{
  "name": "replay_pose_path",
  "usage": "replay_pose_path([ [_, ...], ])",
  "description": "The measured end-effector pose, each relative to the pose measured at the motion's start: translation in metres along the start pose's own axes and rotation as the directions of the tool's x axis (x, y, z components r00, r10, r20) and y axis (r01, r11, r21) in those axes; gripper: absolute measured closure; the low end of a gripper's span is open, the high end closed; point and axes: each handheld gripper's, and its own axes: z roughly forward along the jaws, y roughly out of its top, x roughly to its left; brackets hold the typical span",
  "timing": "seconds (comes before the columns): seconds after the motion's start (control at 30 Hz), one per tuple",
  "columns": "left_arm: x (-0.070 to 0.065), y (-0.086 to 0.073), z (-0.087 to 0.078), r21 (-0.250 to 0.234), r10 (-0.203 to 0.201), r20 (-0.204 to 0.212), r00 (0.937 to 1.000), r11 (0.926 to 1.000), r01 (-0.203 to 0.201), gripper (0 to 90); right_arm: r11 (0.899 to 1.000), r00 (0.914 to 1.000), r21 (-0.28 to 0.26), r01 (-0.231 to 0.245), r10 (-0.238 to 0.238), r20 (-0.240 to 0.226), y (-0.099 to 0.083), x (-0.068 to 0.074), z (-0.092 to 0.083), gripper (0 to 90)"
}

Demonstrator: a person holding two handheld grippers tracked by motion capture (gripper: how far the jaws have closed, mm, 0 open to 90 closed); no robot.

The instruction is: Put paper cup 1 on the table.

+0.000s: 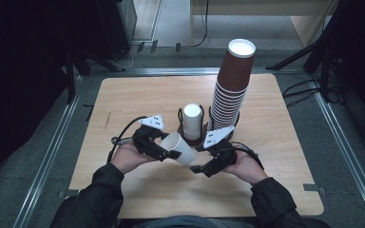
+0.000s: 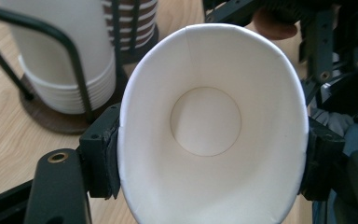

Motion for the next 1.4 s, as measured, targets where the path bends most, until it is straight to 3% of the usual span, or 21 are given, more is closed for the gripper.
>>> replay_pose_path([
  [0.1, 0.003, -0.002, -0.003, 0.012, -0.002, -0.027, 0.9996, 0.9999, 0.002, 25.7, 0.999, 0.9985, -0.011, -0.053, 0.053, 0.011, -0.001, -0.001, 0.000, 18.7],
  [0.33, 0.014, -0.004, -0.011, 0.047, -0.019, -0.048, 0.9987, 0.9987, 0.021, 25.6, 0.998, 0.9966, -0.012, -0.054, 0.055, 0.061, -0.004, -0.002, -0.004, 18.7],
  [0.43, 0.018, -0.005, -0.017, 0.029, -0.039, -0.042, 0.9983, 0.9988, 0.040, 25.6, 0.997, 0.9937, -0.001, -0.082, 0.082, 0.077, -0.007, -0.003, -0.006, 18.8],
  [0.6, 0.026, -0.007, -0.022, 0.044, -0.058, -0.064, 0.9962, 0.9972, 0.061, 25.6, 0.994, 0.9888, 0.009, -0.108, 0.107, 0.104, -0.010, -0.006, -0.009, 18.7],
  [0.67, 0.029, -0.007, -0.024, 0.053, -0.051, -0.097, 0.9940, 0.9970, 0.056, 25.7, 0.994, 0.9881, 0.010, -0.107, 0.105, 0.113, -0.012, -0.007, -0.011, 18.7],
  [0.77, 0.033, -0.008, -0.029, 0.037, -0.071, -0.095, 0.9930, 0.9965, 0.074, 25.7, 0.998, 0.9896, 0.028, -0.065, 0.061, 0.131, -0.013, -0.006, -0.013, 18.8],
  [0.93, 0.039, -0.009, -0.036, 0.036, -0.107, -0.129, 0.9859, 0.9930, 0.112, 25.5, 0.998, 0.9879, 0.008, -0.058, 0.056, 0.145, -0.013, -0.004, -0.017, 18.8],
  [1.2, 0.051, -0.014, -0.044, 0.050, -0.139, -0.181, 0.9736, 0.9874, 0.150, 25.2, 0.997, 0.9869, 0.022, -0.069, 0.065, 0.148, -0.016, -0.008, -0.019, 18.8],
  [1.4, 0.060, -0.019, -0.050, 0.079, -0.134, -0.258, 0.9567, 0.9840, 0.159, 24.8, 0.997, 0.9866, 0.045, -0.062, 0.054, 0.154, -0.017, -0.008, -0.017, 18.8],
])
